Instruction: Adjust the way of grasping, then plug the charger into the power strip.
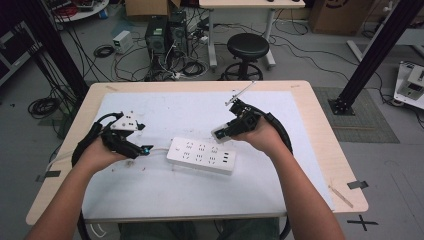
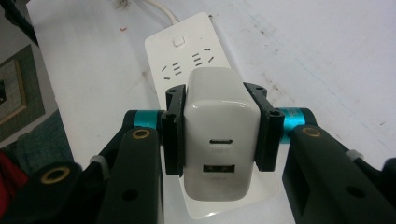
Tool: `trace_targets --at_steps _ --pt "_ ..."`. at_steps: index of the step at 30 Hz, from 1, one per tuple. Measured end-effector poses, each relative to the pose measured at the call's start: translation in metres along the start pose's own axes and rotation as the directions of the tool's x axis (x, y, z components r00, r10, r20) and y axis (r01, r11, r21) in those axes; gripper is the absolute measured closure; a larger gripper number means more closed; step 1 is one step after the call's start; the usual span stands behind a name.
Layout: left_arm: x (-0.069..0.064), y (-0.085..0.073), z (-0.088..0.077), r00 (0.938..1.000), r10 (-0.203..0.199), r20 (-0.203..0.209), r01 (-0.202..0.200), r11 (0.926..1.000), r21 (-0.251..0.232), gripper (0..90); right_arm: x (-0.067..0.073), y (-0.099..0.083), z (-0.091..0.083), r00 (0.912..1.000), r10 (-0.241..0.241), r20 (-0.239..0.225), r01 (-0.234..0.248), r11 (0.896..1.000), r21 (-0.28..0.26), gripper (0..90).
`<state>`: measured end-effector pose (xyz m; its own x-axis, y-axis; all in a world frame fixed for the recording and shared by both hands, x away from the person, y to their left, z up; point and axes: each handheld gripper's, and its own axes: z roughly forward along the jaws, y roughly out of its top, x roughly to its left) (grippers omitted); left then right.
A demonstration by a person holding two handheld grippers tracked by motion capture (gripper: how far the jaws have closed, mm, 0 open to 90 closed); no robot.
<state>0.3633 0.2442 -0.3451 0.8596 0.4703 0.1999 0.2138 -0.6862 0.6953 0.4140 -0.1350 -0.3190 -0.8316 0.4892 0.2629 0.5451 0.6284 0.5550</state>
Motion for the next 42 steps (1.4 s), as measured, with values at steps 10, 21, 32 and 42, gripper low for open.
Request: trace_targets --at_steps 10,21,32,42 --pt "0.01 0.003 -0.01 1.0 -0.006 -0.007 0.006 0.9998 0.02 22.1 -0.005 0.0 -0.005 0.9999 -0.011 0.003 0.011 1.0 0.01 63.3" --pt "0.019 -0.001 -0.014 0.9998 -0.02 0.0 0.02 0.9995 0.025 22.1 0.002 0.02 -0.002 0.9971 -0.075 0.018 0.073 0.994 0.079 63.3" --pt "0.013 -0.002 -0.013 0.9997 -0.022 -0.011 0.022 0.999 0.038 22.1 0.001 0.027 0.019 0.9852 -0.172 0.003 0.167 0.964 0.208 63.4" --pt "0.01 -0.004 -0.011 0.9996 -0.027 -0.013 0.027 0.9992 0.03 22.1 0.005 0.028 0.042 0.9703 -0.242 0.005 0.226 0.915 0.334 63.4"
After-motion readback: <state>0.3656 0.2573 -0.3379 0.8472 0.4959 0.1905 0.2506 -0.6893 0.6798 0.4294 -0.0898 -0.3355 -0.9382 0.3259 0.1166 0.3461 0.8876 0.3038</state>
